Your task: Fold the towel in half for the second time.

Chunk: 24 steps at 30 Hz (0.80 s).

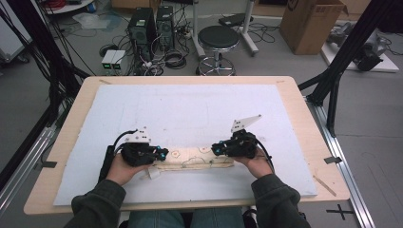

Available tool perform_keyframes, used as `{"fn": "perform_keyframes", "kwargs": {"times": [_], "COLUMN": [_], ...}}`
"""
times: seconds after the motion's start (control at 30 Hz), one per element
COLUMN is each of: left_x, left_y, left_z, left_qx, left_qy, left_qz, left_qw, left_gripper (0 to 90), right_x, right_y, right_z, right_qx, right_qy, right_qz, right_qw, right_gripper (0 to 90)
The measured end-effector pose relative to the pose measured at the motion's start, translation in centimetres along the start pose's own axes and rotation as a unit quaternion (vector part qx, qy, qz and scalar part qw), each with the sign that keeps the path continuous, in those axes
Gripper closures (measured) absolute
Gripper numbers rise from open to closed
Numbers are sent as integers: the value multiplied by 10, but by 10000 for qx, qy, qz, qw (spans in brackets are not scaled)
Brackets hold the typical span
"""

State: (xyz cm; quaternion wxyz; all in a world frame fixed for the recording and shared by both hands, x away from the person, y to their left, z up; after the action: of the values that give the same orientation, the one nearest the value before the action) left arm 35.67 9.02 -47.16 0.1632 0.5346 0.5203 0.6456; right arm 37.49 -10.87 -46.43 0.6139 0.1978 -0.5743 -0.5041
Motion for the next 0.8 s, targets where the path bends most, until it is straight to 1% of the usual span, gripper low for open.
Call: {"fn": "perform_keyframes", "kwargs": {"times": [0.03,0.13,0.23,0.3,0.33,0.4,0.47,0.5,0.57,0.6,0.63,0.67,0.7,0.77,0.8], "left_x": [-4,-10,-13,-13,-14,-14,-15,-14,-13,-12,-11,-11,-11,-8,-8], "left_y": [-2,-7,-10,-14,-15,-20,-24,-27,-27,-27,-28,-29,-29,-30,-30], "left_z": [-2,-5,-10,-12,-12,-12,-12,-12,-13,-13,-13,-14,-14,-15,-16], "left_qx": [-28,-102,-121,-174,-141,-183,-146,-140,-171,-198,-206,-221,-194,-239,-230], "left_qy": [-48,-98,-187,-217,-217,-200,-196,-196,-186,-196,-188,-191,-175,-178,-171], "left_qz": [95,281,388,483,491,615,654,716,712,726,737,741,720,753,737], "left_qw": [9999,9995,9990,9984,9985,9977,9976,9971,9971,9970,9969,9968,9971,9967,9969], "left_gripper": [860,864,863,862,863,863,863,863,863,863,863,863,863,859,853], "right_x": [-3,-17,-26,-30,-30,-30,-30,-29,-28,-28,-27,-25,-24,-20,-18], "right_y": [-1,-6,-11,-15,-17,-20,-23,-25,-29,-31,-33,-35,-37,-39,-41], "right_z": [1,5,8,9,10,10,10,11,11,11,10,9,9,7,6], "right_qx": [-7,77,139,189,226,276,354,366,485,494,513,499,492,529,518], "right_qy": [32,81,92,90,87,60,16,-5,-42,-38,-99,-105,-112,-156,-161], "right_qz": [65,347,495,599,653,735,752,810,858,849,853,857,838,804,786], "right_qw": [10000,9993,9986,9980,9976,9969,9965,9960,9951,9952,9950,9950,9952,9952,9954], "right_gripper": [790,794,794,794,794,794,793,787,776,776,776,775,775,771,769]}}
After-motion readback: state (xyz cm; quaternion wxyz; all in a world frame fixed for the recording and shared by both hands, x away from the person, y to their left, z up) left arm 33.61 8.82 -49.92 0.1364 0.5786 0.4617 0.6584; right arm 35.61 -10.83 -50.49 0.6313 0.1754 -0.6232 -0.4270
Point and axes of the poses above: each handheld gripper's, and its own axes: x roughly backward along the jaws, y roughly out of its top, z roughly to its left, the point moved 10 cm from there along -x, roughly forward along the jaws, and after that the axes turned 4 degrees about -z, right-handed, at the moved point
